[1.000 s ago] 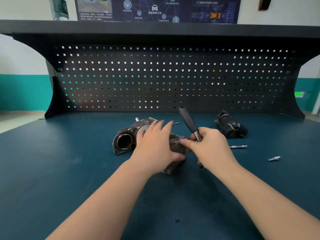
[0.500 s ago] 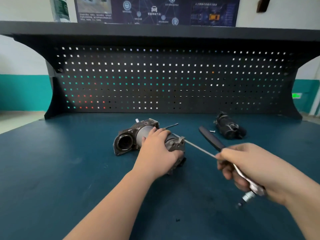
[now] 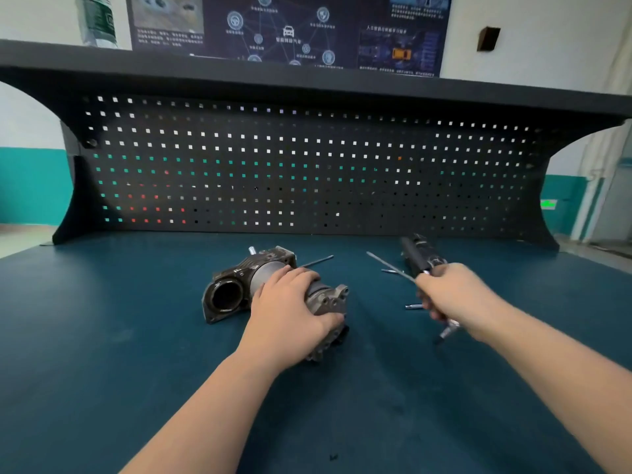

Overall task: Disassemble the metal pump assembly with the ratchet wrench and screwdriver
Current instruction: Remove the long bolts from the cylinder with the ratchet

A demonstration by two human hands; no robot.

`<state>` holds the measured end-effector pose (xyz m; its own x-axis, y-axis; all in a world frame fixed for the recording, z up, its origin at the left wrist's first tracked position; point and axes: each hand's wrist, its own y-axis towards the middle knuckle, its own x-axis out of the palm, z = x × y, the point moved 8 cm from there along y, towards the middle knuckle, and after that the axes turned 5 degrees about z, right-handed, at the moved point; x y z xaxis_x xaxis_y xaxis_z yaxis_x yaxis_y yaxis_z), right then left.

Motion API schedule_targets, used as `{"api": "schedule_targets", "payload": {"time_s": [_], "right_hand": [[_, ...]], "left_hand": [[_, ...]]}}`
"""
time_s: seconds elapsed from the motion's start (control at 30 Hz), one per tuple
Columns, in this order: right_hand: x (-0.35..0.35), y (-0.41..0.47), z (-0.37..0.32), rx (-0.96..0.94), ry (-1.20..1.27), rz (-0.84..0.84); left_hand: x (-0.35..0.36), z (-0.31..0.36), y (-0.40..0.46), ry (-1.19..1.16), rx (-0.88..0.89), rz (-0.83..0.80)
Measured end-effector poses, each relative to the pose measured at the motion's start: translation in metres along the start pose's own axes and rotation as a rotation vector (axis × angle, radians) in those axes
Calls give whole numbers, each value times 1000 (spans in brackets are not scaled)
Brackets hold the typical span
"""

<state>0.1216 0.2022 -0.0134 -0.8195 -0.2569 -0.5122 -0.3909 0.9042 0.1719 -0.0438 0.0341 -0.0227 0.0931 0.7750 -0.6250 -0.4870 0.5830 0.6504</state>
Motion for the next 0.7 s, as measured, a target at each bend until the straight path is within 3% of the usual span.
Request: {"api": "schedule_targets", "payload": {"time_s": [0.17,0.37,0.5,0.7], "right_hand": [[58,49,-14,-145,-507,57],[99,89,-12,-84,-796,-47],[111,95,-2,-18,-915,-135],[106,89,-10,-60,-925,-63]], "left_hand": [[1,-3,2,-3,42,14],[5,-5,1,-16,40,1],[7,-6,0,-17,32,-16],[7,-6,-1,-2,31,-20]]}}
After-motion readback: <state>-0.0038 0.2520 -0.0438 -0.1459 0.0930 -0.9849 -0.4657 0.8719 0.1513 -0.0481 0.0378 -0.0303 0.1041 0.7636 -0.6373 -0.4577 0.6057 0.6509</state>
